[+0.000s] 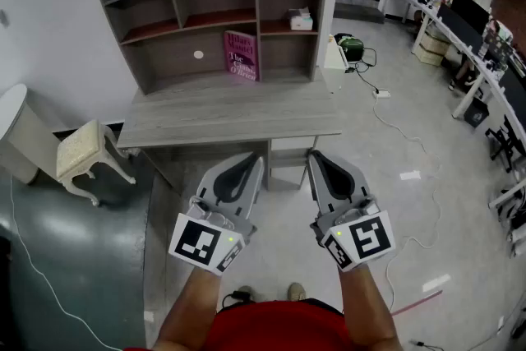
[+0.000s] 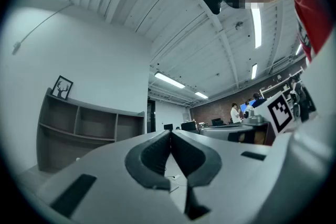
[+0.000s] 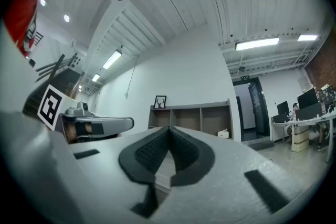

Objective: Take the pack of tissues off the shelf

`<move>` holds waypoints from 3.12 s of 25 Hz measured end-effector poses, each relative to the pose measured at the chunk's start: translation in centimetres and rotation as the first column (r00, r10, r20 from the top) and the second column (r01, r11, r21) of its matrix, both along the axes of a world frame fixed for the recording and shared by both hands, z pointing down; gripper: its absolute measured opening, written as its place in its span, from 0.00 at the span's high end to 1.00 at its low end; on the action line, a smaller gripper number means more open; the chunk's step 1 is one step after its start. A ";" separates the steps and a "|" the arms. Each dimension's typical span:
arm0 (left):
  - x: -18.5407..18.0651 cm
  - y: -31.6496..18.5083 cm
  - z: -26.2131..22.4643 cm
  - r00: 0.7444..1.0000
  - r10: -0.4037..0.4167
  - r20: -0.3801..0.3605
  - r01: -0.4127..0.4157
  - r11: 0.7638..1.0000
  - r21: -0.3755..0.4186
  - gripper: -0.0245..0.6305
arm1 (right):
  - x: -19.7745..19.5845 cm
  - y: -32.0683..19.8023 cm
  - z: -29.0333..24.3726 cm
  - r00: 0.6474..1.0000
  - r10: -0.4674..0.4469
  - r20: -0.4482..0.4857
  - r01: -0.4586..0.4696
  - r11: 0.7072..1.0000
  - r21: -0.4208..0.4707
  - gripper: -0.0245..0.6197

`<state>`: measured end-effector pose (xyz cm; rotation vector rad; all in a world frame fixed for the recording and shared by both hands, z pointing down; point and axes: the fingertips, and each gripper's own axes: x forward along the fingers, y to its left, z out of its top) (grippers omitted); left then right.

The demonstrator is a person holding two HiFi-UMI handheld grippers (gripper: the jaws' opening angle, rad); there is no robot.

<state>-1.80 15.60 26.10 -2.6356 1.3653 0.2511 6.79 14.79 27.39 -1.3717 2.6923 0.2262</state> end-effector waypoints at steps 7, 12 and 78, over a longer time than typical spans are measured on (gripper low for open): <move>-0.6 0.6 -0.3 1.000 0.000 -0.001 0.000 1.000 0.005 0.95 | -0.7 0.7 -0.4 1.000 -0.010 0.012 0.010 1.000 0.006 0.95; -1.0 0.7 -0.2 1.000 0.007 -0.011 -0.007 1.000 0.005 0.95 | -0.7 0.8 -0.7 0.999 0.017 0.028 -0.017 1.000 0.020 0.95; -1.5 -52.6 2.5 1.000 -0.001 0.027 0.002 1.000 -0.026 0.95 | 3.0 -61.4 7.3 0.951 0.291 -0.108 -0.308 0.927 -0.214 0.21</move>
